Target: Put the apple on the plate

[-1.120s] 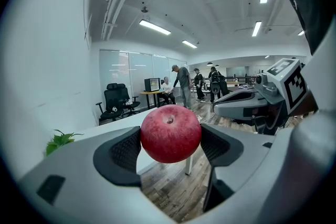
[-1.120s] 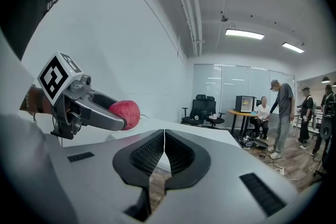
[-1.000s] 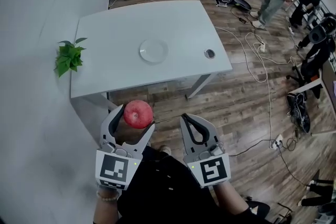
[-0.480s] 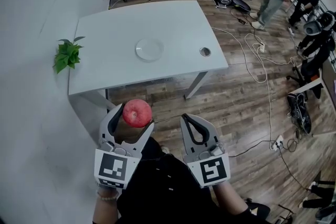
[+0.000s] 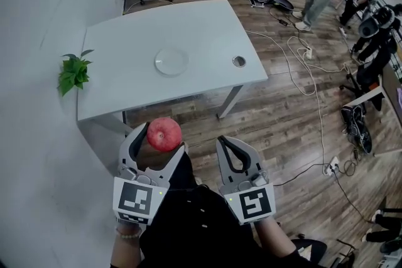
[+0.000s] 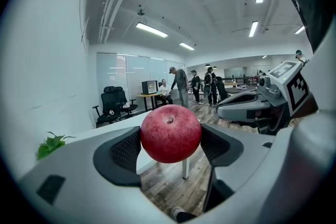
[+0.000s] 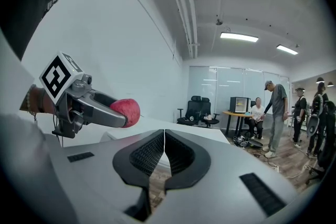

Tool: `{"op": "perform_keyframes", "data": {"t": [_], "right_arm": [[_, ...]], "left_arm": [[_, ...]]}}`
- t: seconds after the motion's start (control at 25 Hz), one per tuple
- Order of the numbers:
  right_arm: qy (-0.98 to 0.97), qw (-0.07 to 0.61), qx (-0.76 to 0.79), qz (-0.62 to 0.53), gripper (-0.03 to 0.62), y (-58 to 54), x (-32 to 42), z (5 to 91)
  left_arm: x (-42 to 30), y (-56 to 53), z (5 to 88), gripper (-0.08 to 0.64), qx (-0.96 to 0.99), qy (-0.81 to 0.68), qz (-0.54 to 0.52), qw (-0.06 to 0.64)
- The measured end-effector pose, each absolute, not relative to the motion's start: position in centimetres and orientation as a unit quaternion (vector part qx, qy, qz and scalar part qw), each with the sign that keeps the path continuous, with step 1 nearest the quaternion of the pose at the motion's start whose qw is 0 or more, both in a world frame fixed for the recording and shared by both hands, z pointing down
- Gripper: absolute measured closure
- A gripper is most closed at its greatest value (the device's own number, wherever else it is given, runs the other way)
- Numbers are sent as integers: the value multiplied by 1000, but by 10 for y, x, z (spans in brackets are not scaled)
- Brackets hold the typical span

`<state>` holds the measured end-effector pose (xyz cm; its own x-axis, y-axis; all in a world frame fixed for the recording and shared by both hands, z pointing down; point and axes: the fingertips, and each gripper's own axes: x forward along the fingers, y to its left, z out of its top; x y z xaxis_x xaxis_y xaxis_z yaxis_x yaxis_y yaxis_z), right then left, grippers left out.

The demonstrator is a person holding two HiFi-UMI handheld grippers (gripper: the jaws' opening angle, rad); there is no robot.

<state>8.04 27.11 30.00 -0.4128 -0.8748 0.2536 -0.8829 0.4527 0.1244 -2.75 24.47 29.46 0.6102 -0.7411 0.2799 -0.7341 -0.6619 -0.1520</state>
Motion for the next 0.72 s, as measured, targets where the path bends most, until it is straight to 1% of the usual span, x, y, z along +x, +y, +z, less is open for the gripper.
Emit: {"op": "perform_keyframes", "data": {"t": [0.16,0.32,0.72], "right_arm": [[-834,145,532,20,551,263,84,303],[-831,147,536,21,551,250,88,304],[-829,158,536,30,551,199,90,311]], "left_arm": [[-23,233,296,196,-899,407,-162,1],[-18,217,296,196,-904,395,-162,18],[-20,163,303,196,-904,394,-168,11]]}}
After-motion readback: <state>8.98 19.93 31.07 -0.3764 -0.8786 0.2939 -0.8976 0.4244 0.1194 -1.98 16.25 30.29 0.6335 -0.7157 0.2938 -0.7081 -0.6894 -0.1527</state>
